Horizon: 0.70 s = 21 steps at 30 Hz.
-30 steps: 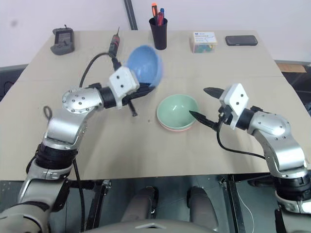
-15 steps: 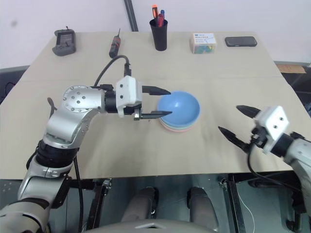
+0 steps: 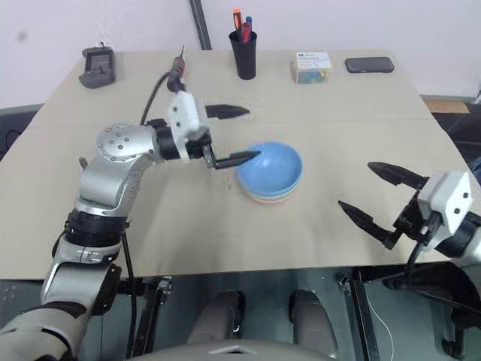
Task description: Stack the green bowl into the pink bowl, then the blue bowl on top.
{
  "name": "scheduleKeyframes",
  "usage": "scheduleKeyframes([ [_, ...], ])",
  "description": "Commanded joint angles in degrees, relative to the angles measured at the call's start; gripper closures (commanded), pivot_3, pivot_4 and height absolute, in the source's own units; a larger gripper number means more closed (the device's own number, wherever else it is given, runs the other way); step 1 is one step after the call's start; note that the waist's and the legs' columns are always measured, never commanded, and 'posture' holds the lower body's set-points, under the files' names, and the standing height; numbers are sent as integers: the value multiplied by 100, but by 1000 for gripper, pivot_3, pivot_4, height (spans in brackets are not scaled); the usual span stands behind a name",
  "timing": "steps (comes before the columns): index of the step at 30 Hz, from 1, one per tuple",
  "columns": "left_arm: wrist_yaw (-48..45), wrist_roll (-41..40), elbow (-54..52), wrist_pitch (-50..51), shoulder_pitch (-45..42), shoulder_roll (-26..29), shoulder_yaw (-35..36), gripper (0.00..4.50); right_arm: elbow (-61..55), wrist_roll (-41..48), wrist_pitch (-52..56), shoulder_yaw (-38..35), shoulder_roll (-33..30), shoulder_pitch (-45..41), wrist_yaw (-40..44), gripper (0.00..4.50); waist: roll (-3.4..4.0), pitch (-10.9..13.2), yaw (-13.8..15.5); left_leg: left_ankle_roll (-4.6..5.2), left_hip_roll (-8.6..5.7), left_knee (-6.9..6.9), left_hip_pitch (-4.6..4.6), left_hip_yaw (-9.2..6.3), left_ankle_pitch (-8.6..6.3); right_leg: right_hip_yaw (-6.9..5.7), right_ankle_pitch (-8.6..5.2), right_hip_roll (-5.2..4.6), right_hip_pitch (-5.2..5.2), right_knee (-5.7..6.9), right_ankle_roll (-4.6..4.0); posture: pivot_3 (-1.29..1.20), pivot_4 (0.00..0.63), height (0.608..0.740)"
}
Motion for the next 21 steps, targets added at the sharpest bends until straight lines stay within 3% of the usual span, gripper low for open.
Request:
scheduleKeyframes([
  [1,258,-204,-275,-78,617,104,524,77,288,-74,-157,175,-184,-276,188,0,1,0,-14,0,0,0,1,3,0,2,0,0,0,1,0,0,150,740],
  [14,119,-989,-1667,562,3658,933,1695,77,2152,-781,-500,563,-853,-782,995,0,-2,0,27,1,2,2,-1,0,-1,-3,0,-5,2,-2,-1,0,150,740],
  [21,349,-952,-1832,561,4290,997,2016,77,2754,-936,-576,709,-861,-1067,1113,0,0,0,27,1,4,3,5,1,0,-3,-1,-3,4,-1,-2,0,150,740],
])
